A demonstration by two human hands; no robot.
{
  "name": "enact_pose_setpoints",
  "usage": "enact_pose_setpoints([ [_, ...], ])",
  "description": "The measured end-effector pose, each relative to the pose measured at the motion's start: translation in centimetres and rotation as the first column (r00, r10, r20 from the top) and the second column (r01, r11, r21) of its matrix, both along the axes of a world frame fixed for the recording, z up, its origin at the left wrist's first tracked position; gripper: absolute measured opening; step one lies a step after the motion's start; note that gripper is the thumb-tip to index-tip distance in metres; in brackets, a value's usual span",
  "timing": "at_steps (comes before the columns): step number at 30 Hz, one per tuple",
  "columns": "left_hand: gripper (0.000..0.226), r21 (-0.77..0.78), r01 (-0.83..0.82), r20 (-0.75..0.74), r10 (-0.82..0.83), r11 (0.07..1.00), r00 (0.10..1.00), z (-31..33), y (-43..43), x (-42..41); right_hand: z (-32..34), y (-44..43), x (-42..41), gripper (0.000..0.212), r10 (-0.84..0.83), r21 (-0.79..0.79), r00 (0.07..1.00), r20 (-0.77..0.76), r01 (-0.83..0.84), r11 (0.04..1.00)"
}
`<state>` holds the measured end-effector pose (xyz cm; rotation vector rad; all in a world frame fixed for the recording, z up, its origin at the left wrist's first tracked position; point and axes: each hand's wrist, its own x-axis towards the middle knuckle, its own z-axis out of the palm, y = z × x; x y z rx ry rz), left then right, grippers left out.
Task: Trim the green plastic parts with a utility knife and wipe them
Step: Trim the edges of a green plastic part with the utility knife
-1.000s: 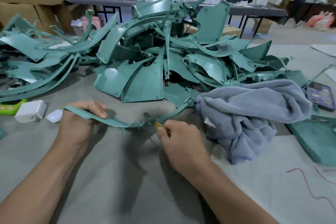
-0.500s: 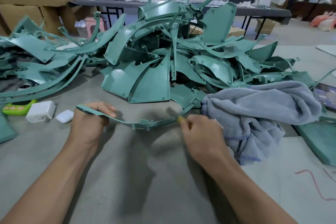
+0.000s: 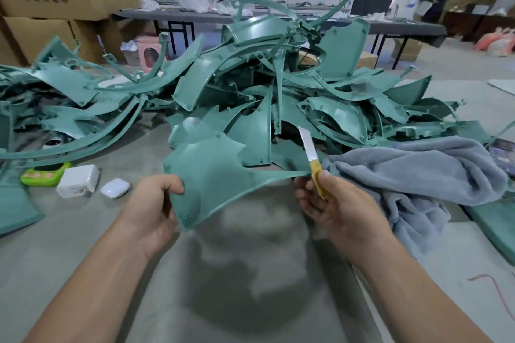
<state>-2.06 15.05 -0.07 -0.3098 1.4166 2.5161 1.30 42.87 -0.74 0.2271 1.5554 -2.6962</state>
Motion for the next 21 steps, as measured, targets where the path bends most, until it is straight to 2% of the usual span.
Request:
enact_pose_setpoints([
  [2, 0.042, 0.051, 0.04, 0.012, -0.041, 0.998, 0.999, 0.2, 0.3, 0.1, 0.2, 0.2, -0.2, 0.019, -0.035, -0.061, 0.999, -0.003, 0.035, 0.998],
  [4, 0.029, 0.087, 0.043, 0.062, -0.049, 0.995, 0.997, 0.3, 0.6, 0.1, 0.3, 0.3, -0.3, 0.018, -0.05, -0.044, 0.998, -0.031, 0.049, 0.998],
  [9, 0.049, 0.111, 0.133, 0.119, -0.146, 0.985, 0.982, 0.6, 0.1, 0.2, 0.2, -0.3, 0.2, 0.023, -0.029, 0.135, 0.992, -0.121, 0.045, 0.99],
  [11, 0.046, 0.163, 0.102, 0.125, -0.123, 0.981, 0.984, 0.8, 0.0, 0.4, 0.1, -0.7, 0.5, 0.022, -0.056, 0.238, 0.986, -0.16, 0.093, 0.967],
  [13, 0.035, 0.218, 0.022, 0.127, -0.051, 0.976, 0.991, 1.0, 0.1, 0.4, 0.1, -1.1, 0.8, 0.024, -0.066, 0.454, 0.966, -0.25, 0.177, 0.873],
  [16, 0.025, 0.277, -0.086, 0.107, 0.059, 0.957, 0.993, 1.3, 0.4, 0.2, -0.2, -2.4, 2.0, 0.027, 0.053, 0.737, 0.933, -0.355, 0.245, 0.63],
  [19, 0.022, 0.34, -0.178, 0.096, 0.154, 0.924, 0.983, 1.5, 0.5, -0.1, -0.2, -4.1, 3.6, 0.032, 0.213, 0.798, 0.909, -0.359, 0.181, 0.575],
  [21, 0.02, 0.359, -0.212, 0.096, 0.19, 0.909, 0.977, 1.6, 0.6, -0.1, -0.4, -4.8, 4.0, 0.04, 0.257, 0.839, 0.889, -0.378, 0.211, 0.502],
])
